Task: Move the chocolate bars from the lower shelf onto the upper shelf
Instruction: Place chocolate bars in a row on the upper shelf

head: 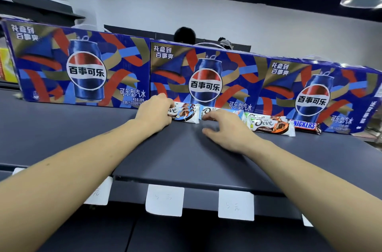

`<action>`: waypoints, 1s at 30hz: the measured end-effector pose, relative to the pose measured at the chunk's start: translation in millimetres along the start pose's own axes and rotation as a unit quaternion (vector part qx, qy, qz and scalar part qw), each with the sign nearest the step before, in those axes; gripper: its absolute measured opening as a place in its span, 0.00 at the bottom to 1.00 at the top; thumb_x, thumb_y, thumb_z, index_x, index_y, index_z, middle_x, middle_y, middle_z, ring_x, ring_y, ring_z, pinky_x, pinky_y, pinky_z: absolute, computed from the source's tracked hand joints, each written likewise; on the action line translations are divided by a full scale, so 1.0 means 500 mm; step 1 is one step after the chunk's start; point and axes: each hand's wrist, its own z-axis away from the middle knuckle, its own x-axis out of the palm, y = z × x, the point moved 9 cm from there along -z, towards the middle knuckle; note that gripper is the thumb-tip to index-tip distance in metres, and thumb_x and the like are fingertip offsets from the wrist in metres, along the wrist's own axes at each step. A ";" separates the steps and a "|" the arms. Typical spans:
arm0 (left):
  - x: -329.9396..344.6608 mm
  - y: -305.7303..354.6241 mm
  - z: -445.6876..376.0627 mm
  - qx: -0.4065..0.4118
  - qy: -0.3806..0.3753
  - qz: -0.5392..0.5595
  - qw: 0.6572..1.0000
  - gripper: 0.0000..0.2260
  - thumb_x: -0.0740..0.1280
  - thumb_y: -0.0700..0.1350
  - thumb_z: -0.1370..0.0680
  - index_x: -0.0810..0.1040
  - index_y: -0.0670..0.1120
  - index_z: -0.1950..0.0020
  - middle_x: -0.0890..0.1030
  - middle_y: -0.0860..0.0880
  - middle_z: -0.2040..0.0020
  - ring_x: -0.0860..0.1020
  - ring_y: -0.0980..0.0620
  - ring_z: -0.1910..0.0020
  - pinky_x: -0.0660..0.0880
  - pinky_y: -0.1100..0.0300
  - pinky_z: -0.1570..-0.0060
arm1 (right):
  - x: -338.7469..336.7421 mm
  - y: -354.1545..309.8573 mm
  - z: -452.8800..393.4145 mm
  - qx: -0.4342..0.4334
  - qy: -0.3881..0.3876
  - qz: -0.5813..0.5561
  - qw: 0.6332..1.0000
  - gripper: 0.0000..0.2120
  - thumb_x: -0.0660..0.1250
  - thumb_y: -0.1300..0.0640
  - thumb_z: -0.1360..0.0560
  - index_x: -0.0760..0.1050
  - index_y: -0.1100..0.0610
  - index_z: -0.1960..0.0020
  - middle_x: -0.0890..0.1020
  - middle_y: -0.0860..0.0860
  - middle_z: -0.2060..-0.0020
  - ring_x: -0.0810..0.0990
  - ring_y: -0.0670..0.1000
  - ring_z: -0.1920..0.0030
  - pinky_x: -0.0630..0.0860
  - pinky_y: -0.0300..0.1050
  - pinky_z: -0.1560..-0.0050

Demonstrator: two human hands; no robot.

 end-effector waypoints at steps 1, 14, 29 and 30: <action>0.000 0.001 0.000 0.000 0.004 -0.009 1.000 0.19 0.69 0.44 0.26 0.75 0.48 0.35 0.74 0.46 0.41 0.73 0.45 0.42 0.75 0.49 0.50 | 0.001 -0.003 0.002 0.003 -0.001 -0.001 1.000 0.17 0.67 0.50 0.25 0.75 0.50 0.37 0.78 0.46 0.40 0.74 0.48 0.39 0.72 0.46 0.37; -0.053 0.076 0.128 0.057 -0.009 -0.079 0.995 0.19 0.61 0.54 0.22 0.72 0.47 0.34 0.74 0.46 0.41 0.72 0.45 0.41 0.73 0.51 0.47 | 0.007 -0.049 0.068 0.021 -0.016 0.000 1.000 0.25 0.62 0.44 0.22 0.68 0.52 0.28 0.71 0.49 0.29 0.67 0.50 0.29 0.66 0.48 0.30; -0.127 0.141 0.528 0.014 -0.001 -0.088 0.996 0.30 0.52 0.62 0.20 0.54 0.49 0.22 0.57 0.44 0.22 0.54 0.42 0.24 0.53 0.48 0.27 | 0.030 -0.201 0.407 0.004 0.028 0.040 0.999 0.28 0.51 0.44 0.18 0.52 0.50 0.21 0.50 0.50 0.21 0.42 0.52 0.21 0.37 0.54 0.24; -0.124 0.140 0.558 0.009 -0.007 -0.087 0.996 0.30 0.52 0.62 0.20 0.55 0.49 0.22 0.57 0.44 0.23 0.55 0.42 0.24 0.53 0.48 0.27 | 0.042 -0.211 0.432 0.004 0.023 0.036 0.999 0.28 0.51 0.44 0.18 0.52 0.50 0.21 0.50 0.50 0.21 0.42 0.52 0.21 0.36 0.54 0.24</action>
